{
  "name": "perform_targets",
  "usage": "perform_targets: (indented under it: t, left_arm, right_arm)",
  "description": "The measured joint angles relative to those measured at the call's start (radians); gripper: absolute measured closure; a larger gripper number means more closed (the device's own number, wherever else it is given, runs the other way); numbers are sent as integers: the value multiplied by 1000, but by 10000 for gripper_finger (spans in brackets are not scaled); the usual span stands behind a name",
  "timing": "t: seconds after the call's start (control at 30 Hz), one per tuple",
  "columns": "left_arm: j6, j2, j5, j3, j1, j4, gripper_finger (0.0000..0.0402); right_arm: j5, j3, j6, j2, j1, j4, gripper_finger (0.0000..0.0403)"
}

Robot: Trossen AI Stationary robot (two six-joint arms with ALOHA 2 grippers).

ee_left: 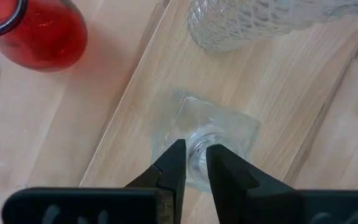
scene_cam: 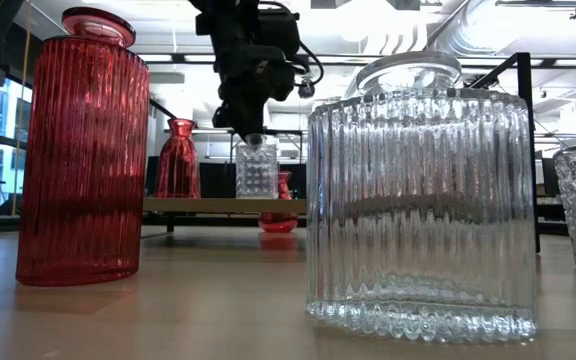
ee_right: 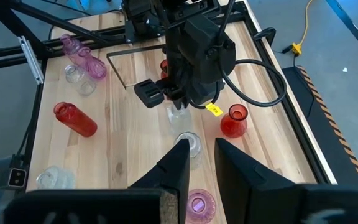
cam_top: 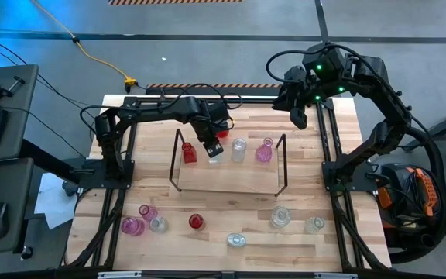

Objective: Sort vases onto shelf
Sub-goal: Put the transparent vase on the shelf, then put the red vase aligned with the other red vase on the shelf

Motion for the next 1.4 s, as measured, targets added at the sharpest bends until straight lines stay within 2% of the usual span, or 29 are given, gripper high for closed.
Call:
perform_targets:
  t: [0.37, 0.57, 0.83, 1.07, 1.3, 1.4]
  left_arm:
    - [1, 0, 1, 17, 0, -24, 309]
    - [22, -2, 0, 107, 9, -73, 309]
    - [36, -13, -11, 296, 43, -143, 309]
    - [25, -146, -170, 375, 84, -145, 311]
    - [-61, -342, -290, 375, 153, -184, 311]
    - [-103, -419, -373, 375, 162, -220, 312]
  right_arm:
    - [-10, 0, 0, 0, 0, 0, 346]
    - [-10, 0, 0, 0, 0, 0, 346]
    - [-17, 0, -9, 0, 0, -1, 346]
    - [-17, -40, -20, 0, 0, 54, 346]
    - [-19, -184, -86, 1, -4, 297, 346]
    - [-51, -254, -117, 2, -24, 432, 346]
